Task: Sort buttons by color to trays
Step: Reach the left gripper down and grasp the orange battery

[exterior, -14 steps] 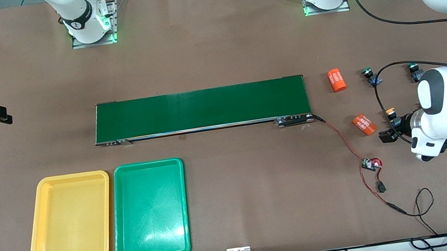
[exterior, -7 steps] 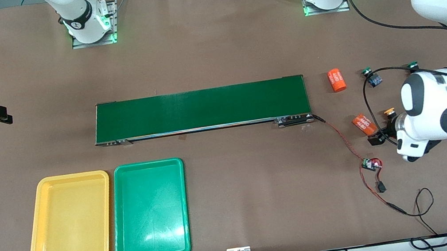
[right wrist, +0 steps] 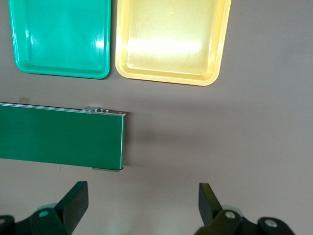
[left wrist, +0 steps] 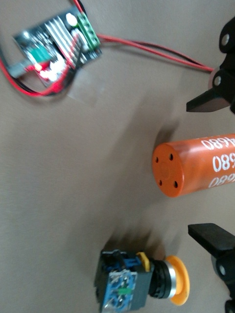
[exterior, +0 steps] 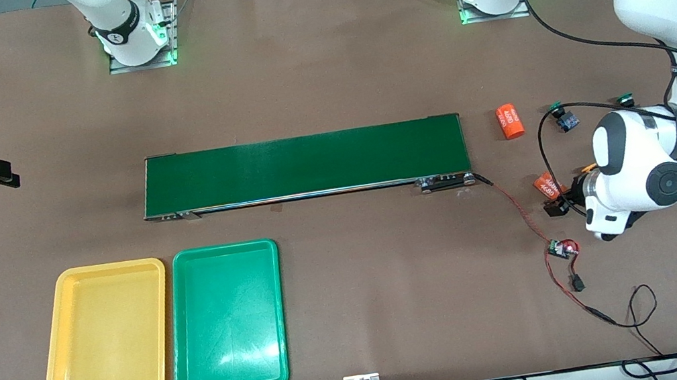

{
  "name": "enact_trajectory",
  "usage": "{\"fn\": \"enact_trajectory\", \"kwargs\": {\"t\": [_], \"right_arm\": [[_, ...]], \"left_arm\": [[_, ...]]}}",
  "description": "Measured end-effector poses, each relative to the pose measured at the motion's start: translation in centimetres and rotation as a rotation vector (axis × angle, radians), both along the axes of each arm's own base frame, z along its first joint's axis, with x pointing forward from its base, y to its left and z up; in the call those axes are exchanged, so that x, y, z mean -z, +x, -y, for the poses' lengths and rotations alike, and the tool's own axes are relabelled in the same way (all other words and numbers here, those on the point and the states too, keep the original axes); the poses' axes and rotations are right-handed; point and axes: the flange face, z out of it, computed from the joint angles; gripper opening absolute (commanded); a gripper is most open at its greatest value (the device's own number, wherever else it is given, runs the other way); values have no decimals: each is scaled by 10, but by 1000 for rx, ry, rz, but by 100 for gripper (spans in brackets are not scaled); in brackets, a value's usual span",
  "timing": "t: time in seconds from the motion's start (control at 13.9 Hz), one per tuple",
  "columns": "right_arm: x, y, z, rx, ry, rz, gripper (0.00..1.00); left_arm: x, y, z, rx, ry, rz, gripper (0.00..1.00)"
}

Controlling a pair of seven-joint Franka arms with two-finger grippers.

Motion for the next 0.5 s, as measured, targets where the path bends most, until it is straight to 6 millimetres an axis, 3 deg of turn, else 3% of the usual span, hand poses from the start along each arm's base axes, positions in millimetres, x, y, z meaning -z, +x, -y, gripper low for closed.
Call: {"fn": "enact_trajectory", "kwargs": {"t": [0.07, 0.14, 0.22, 0.5], "right_arm": [[0, 0, 0, 0, 0, 0, 100], [0, 0, 0, 0, 0, 0, 100], [0, 0, 0, 0, 0, 0, 100], [0, 0, 0, 0, 0, 0, 100]], "left_arm": [[4, -3, 1, -9, -11, -10, 97], [7, -6, 3, -14, -18, -18, 72], [10, -9, 4, -13, -21, -26, 55], [15, -13, 9, -8, -26, -40, 18]]}}
